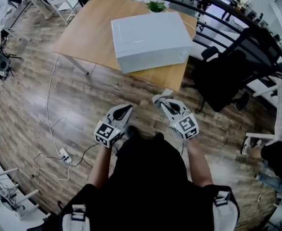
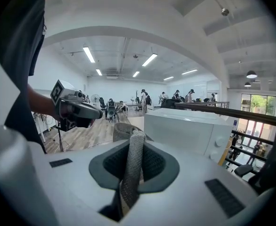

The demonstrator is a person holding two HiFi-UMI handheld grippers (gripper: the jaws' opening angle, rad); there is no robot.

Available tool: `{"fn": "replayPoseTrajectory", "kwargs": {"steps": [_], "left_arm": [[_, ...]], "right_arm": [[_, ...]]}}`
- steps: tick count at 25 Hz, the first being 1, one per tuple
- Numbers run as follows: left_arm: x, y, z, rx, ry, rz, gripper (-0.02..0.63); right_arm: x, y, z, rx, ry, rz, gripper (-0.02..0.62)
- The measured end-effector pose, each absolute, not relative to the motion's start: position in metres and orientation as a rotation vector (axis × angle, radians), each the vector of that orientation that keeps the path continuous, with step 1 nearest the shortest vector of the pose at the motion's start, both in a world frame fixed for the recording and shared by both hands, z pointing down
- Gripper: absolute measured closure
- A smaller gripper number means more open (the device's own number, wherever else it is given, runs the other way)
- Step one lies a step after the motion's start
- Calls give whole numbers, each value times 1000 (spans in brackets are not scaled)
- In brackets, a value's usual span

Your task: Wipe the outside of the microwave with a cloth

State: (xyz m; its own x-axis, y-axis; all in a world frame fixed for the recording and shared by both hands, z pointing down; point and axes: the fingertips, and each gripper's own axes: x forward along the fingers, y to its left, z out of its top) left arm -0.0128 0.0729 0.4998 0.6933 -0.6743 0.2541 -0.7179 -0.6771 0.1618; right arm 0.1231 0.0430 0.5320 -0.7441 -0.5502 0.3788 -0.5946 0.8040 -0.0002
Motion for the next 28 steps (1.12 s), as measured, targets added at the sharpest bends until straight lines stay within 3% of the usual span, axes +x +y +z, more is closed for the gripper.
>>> {"fn": "replayPoseTrajectory", "kwargs": {"steps": [16,28], "left_arm": [[-119,47,506,2643,-1120,218,600],[-159,62,519,2611,-1130,235,600]], "right_arm": [[19,14,542,883,-2627,174,565],[-19,2,543,944,-2623,101,563]]}}
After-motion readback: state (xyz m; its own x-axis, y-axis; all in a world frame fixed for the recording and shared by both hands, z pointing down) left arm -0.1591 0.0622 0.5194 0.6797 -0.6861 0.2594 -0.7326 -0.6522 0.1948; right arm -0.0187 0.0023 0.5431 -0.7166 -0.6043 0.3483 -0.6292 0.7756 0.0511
